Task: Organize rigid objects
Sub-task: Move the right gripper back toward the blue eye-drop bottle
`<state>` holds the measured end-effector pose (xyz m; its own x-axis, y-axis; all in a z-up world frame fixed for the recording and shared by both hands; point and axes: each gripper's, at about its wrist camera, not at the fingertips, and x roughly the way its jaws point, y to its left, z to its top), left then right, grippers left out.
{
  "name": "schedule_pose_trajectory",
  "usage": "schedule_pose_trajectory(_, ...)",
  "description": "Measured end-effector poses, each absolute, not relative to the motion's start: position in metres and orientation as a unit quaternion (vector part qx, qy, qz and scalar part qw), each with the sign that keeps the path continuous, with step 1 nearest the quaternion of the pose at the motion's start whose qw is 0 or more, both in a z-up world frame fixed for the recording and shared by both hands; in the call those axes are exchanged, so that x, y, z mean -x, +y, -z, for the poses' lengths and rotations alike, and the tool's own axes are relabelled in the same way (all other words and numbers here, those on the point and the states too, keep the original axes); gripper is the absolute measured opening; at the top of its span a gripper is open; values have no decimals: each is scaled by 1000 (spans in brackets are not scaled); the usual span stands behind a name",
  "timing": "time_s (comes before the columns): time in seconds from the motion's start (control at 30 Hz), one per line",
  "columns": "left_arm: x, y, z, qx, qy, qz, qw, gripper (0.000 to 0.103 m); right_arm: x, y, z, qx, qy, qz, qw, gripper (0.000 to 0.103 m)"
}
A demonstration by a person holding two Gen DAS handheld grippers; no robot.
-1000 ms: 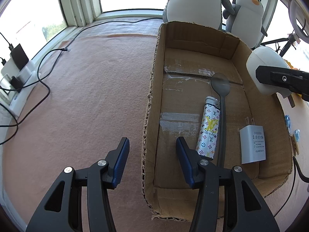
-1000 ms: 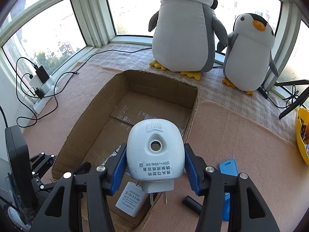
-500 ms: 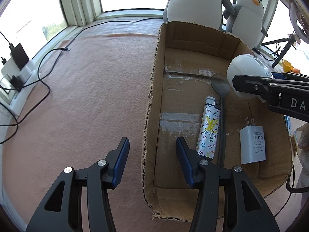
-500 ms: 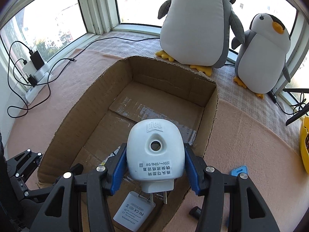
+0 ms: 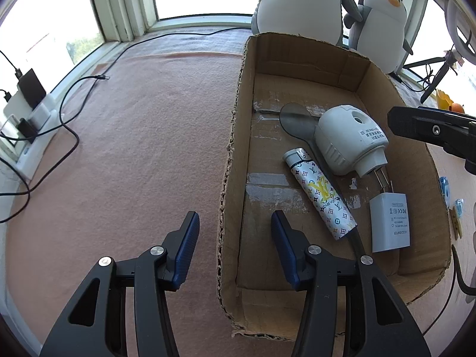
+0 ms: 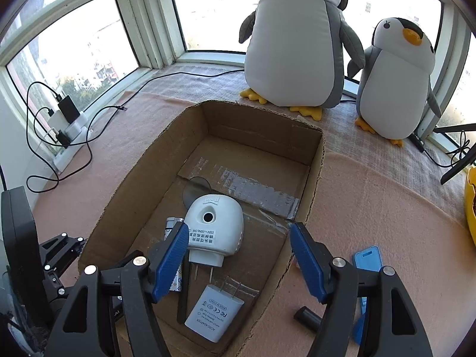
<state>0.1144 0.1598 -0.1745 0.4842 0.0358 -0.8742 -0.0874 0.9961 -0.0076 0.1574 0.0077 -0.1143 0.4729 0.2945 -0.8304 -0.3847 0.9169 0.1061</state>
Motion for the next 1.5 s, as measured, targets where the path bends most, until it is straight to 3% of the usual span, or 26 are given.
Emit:
schedule_pose_trajectory(0.7, -114, 158, 174, 18, 506, -39, 861, 51, -118, -138, 90, -6, 478, -123, 870, 67)
schedule_pose_trajectory(1.07, -114, 158, 173, 13, 506, -41, 861, 51, -99, -223, 122, -91, 529, -47, 843, 67)
schedule_pose_trajectory(1.5, -115, 156, 173, 13, 506, -42, 861, 51, -93, -241, 166, -211, 567, -43, 795, 64)
